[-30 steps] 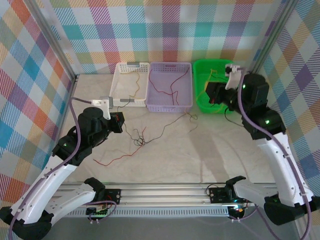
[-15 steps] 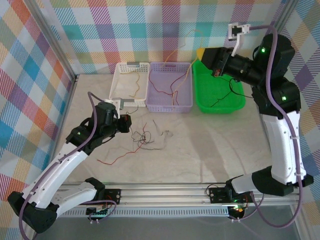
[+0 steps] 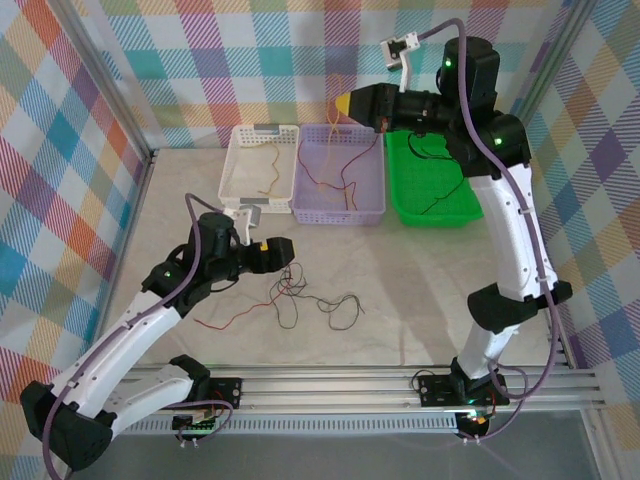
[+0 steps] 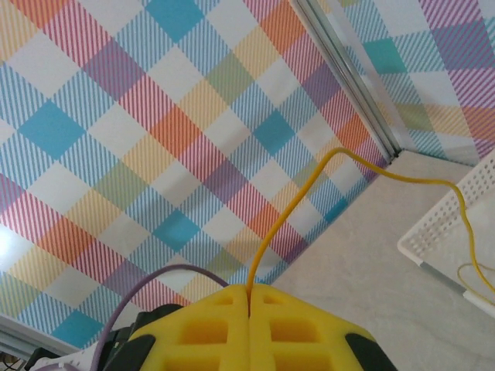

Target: Untangle the cables

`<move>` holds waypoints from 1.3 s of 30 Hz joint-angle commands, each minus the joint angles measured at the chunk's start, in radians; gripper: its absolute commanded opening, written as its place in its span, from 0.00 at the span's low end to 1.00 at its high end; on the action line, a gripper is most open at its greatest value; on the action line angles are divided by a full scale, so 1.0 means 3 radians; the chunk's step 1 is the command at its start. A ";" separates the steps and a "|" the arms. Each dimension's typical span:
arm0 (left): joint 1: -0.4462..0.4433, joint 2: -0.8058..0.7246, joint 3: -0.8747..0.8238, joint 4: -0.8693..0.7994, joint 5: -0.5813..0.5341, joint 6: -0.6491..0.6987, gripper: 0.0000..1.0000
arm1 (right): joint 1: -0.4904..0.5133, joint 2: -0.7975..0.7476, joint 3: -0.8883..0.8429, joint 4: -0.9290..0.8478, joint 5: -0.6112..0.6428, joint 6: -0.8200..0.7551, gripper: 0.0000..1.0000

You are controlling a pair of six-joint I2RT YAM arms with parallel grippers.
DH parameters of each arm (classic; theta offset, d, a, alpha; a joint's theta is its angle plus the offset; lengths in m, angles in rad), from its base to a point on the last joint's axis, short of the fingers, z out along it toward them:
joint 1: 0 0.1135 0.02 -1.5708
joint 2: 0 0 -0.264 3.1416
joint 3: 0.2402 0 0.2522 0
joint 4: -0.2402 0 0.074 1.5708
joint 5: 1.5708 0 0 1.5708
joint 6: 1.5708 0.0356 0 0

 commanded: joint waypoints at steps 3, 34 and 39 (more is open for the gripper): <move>0.0017 -0.0461 -0.0057 0.0542 0.0124 -0.0008 1.00 | 0.0110 0.0232 0.0280 -0.0188 -0.0184 -0.0081 0.00; 0.0017 -0.0130 0.0662 0.1017 0.0180 0.0373 0.27 | 0.1002 -0.0164 -0.1049 0.0054 -0.0020 -0.0417 0.00; 0.0017 -0.0092 0.0666 0.1011 0.0257 0.0382 0.06 | 0.1001 -0.0218 -0.1137 0.0208 -0.0127 -0.0298 0.00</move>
